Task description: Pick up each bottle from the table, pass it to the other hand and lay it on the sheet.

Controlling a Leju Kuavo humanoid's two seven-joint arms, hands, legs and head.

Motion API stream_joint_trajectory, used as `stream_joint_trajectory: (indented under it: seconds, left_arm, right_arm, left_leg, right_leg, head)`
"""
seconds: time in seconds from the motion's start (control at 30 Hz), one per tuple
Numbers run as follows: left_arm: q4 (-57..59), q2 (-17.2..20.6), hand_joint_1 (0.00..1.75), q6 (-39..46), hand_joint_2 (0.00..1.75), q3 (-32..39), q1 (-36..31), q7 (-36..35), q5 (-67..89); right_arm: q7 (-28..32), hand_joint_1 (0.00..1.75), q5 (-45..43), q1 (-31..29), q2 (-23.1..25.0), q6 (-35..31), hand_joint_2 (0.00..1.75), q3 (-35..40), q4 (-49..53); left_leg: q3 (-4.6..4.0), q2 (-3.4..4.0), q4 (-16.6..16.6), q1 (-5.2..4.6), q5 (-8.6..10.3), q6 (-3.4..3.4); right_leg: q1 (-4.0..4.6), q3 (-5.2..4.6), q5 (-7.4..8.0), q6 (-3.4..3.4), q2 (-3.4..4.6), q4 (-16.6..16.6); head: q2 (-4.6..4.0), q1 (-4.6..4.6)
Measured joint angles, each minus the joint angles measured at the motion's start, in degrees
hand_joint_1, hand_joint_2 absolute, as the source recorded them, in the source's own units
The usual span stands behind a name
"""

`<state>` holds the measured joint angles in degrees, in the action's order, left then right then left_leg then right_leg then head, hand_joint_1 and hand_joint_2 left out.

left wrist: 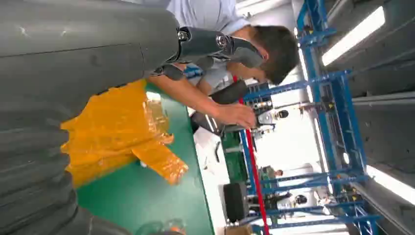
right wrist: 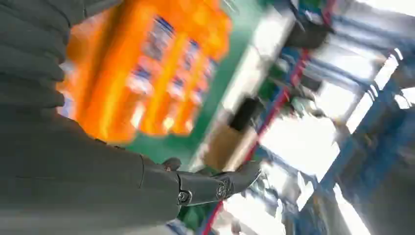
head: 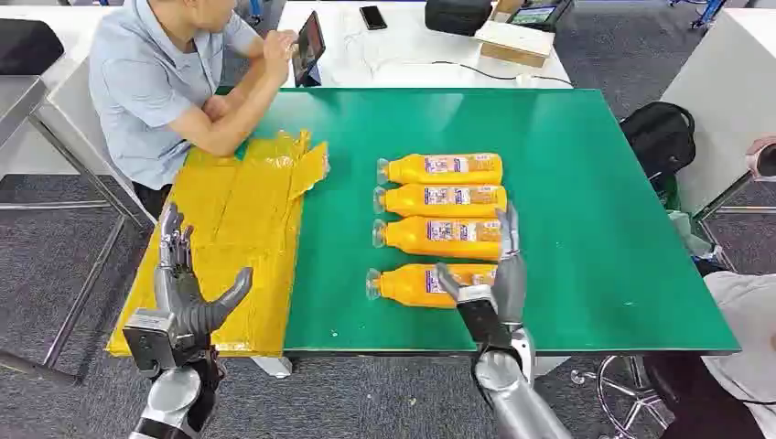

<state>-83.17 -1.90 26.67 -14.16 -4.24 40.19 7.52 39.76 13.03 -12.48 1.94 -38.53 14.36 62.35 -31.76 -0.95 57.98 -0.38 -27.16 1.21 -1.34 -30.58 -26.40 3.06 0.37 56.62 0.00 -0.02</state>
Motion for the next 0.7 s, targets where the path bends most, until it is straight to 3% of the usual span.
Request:
stream_joint_trajectory:
  seconds: [0.13,0.27,0.5,0.7]
  left_arm:
    - [-0.02,0.0,0.0,2.53,1.75,-0.13,-0.02,0.0,1.51]
    - [-0.02,0.13,0.0,4.76,1.75,-1.01,-0.45,0.0,2.56]
    - [0.0,0.61,0.0,5.24,1.75,-2.49,-1.52,0.0,2.56]
    - [0.04,0.83,0.0,5.37,1.75,-3.12,-2.15,0.0,2.34]
  right_arm:
    - [0.09,0.0,3.79,-2.08,-0.7,1.06,1.75,2.66,-8.24]
    - [-0.48,0.0,5.73,-4.21,-1.05,7.81,1.75,3.43,-14.53]
    - [-0.96,0.0,9.5,-6.34,-1.33,7.67,1.75,4.13,-19.86]
    - [-6.67,0.0,17.62,-7.0,-1.68,2.69,1.75,5.02,-21.06]
  left_leg:
    - [0.0,-0.07,0.0,0.0,0.0,0.0]
    - [0.0,-0.05,0.01,0.0,0.0,0.0]
    - [0.02,-0.01,0.01,0.0,0.0,0.0]
    - [0.03,-0.01,0.01,0.0,0.01,0.01]
  right_leg:
    - [0.0,-0.02,0.0,0.0,-0.02,0.0]
    - [0.0,-0.02,0.0,0.0,-0.01,0.0]
    - [0.0,-0.02,0.0,0.0,0.0,0.0]
    - [0.0,-0.01,0.01,0.0,0.0,0.0]
  head:
    - [0.0,0.0]
    - [0.0,0.0]
    - [0.0,0.0]
    - [0.0,0.0]
